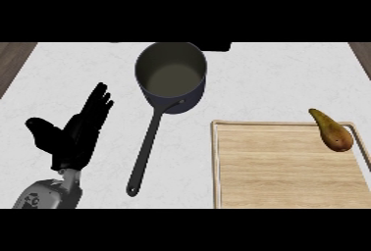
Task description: Pick the pear from the tray and place it in the pot
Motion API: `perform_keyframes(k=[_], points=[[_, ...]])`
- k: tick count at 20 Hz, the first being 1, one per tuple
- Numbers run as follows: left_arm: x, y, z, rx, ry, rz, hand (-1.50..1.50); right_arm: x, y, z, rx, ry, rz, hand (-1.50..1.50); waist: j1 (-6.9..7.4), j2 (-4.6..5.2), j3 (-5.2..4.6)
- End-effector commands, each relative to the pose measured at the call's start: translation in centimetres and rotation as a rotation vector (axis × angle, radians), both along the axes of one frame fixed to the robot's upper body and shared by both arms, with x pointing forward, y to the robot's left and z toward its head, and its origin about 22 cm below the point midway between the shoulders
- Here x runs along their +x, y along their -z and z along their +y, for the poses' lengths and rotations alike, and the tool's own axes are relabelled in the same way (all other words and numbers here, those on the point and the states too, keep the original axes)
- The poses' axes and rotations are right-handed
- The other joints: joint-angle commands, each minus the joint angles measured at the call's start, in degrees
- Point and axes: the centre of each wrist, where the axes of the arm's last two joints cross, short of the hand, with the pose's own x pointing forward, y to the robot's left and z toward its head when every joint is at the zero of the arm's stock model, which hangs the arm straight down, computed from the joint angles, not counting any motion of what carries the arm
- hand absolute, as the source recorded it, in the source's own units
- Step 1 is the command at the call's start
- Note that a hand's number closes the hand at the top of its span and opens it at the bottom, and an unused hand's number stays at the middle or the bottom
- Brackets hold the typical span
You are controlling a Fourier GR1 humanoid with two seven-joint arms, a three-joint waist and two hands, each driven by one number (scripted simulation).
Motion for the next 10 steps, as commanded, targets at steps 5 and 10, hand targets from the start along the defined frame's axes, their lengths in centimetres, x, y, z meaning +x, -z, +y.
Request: perform_keyframes(k=[5,10], points=[[-0.8,-0.3,-0.6,0.002,-0.013,-0.005,0.00,1.6,1.6,1.8,0.068,-0.109,0.085,-1.50,-0.50,-0.19,-0.07],[-0.6,0.1,0.2,0.007,-0.008,0.016,0.00,1.9,2.7,1.7,0.023,-0.078,0.139,-1.50,0.01,-0.01,-0.02]])
